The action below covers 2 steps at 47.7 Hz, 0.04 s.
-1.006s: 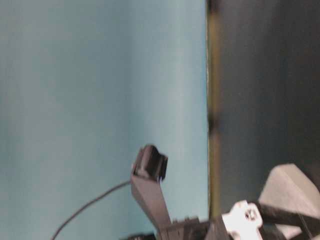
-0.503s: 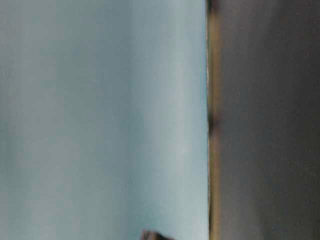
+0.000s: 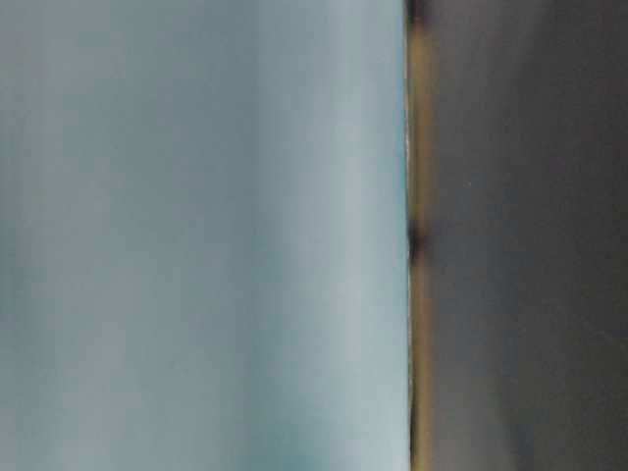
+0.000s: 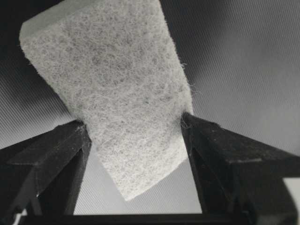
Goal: Push the sponge with the left arm to wipe the table.
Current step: 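Hold the sponge raised in the left gripper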
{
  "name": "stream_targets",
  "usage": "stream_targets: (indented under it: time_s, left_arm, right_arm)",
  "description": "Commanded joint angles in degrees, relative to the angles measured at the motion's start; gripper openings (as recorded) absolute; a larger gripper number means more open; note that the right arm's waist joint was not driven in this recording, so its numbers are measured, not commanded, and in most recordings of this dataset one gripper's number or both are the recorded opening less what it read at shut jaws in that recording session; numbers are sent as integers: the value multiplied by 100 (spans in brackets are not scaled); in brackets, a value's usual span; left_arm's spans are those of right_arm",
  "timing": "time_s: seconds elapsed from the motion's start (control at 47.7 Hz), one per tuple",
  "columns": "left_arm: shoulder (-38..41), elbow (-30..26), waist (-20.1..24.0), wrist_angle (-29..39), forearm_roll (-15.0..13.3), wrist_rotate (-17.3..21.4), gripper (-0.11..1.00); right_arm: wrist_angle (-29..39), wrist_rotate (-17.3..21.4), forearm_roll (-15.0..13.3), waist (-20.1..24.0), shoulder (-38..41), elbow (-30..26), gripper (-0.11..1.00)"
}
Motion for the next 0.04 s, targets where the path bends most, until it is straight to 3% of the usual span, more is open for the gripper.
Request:
stream_targets:
  time_s: [0.0,0.021]
  left_arm:
    - [-18,0,-422,-35,-18,-316,69]
    - [-18,0,-466,-62,-18,-396,69]
  right_arm:
    - [-26,26,9,0,0,-44,-1]
    - [-26,26,9,0,-9,-44,-1]
